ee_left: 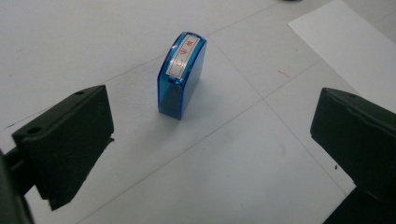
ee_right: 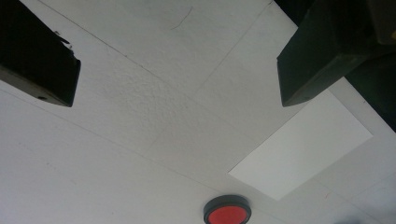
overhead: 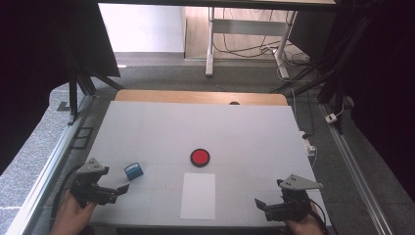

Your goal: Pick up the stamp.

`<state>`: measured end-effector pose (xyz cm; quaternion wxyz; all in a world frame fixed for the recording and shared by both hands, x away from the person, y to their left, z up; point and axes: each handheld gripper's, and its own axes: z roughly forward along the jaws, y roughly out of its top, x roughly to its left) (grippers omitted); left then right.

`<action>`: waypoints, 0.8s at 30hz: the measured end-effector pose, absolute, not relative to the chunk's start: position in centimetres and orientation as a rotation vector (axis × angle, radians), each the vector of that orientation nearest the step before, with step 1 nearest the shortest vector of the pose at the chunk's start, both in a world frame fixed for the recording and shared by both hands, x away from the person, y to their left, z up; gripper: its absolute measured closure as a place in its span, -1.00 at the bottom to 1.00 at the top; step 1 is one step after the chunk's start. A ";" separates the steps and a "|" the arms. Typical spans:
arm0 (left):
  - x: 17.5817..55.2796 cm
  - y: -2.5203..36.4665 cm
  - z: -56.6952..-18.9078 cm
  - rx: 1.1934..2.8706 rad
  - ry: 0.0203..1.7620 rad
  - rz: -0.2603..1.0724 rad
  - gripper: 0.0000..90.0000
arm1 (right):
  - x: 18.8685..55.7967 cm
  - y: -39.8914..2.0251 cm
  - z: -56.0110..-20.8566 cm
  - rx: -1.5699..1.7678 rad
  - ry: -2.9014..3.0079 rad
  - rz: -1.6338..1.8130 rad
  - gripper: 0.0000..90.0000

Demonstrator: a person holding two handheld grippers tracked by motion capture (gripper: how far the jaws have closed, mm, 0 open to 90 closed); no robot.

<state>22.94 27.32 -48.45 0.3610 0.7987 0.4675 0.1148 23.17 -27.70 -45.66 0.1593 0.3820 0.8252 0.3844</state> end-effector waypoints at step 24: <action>27.5 26.1 -48.8 2.150 1.166 0.324 -0.98 | 23.3 -27.7 -45.7 1.103 2.362 1.096 -1.00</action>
